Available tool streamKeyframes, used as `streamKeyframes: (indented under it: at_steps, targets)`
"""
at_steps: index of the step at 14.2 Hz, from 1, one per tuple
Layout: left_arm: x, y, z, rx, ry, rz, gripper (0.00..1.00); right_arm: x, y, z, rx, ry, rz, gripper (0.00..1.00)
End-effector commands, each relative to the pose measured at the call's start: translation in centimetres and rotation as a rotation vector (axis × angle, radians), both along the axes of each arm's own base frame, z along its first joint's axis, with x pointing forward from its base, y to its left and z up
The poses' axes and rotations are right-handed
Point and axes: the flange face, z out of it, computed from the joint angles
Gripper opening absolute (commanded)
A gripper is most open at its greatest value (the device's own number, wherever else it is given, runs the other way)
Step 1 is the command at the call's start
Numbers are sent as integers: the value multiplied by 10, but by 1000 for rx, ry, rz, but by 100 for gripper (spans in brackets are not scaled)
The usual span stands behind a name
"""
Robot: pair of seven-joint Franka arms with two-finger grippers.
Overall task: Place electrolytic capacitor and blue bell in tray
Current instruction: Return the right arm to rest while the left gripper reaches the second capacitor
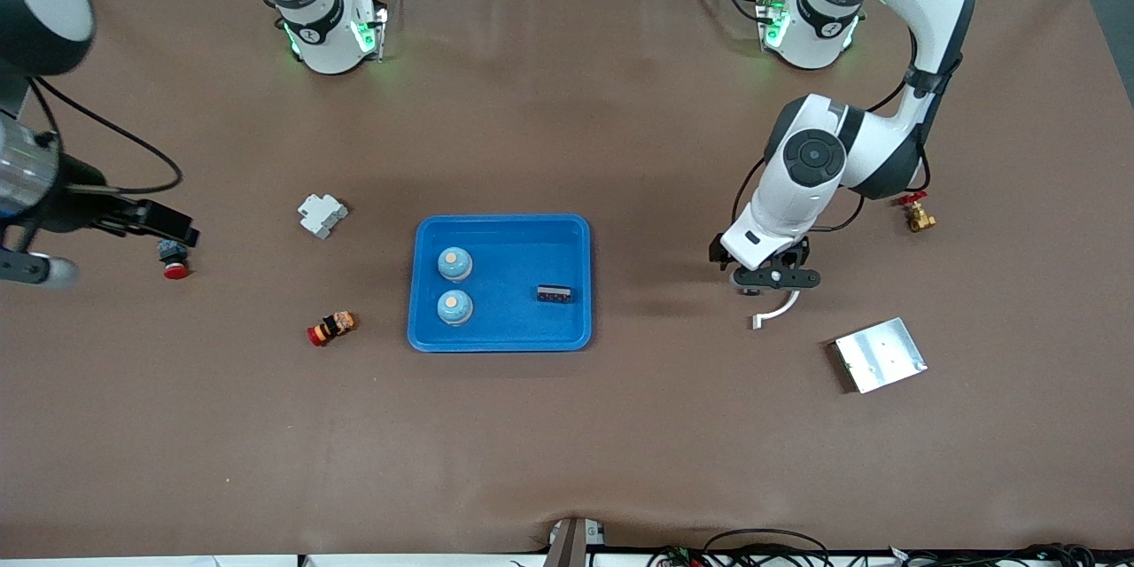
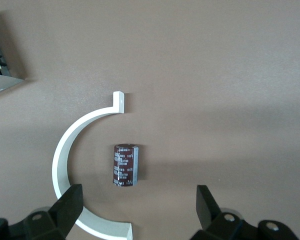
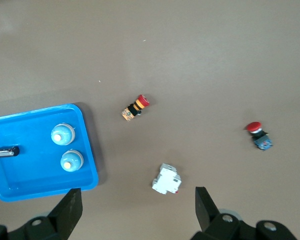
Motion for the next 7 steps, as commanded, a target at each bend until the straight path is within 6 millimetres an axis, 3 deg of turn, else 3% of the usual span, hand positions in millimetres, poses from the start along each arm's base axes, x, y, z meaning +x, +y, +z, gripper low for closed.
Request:
streamKeyframes:
  at_steps: [1,3,4,7]
  targets:
    - [-13,17,-15,-14,-41,-34,100,-23,-22,33,-16,-16,46,100]
    - [-15,19,-26,-13,-41,-61,100,-26,-38,35,-42,-14,113,100]
    - [-12,25,-29,-11,-44,-75,100,-27,-53,36,-52,-14,100,100]
    - [-11,33,-41,-14,-48,-93,100,-32,-71,44,-48,-29,61,100]
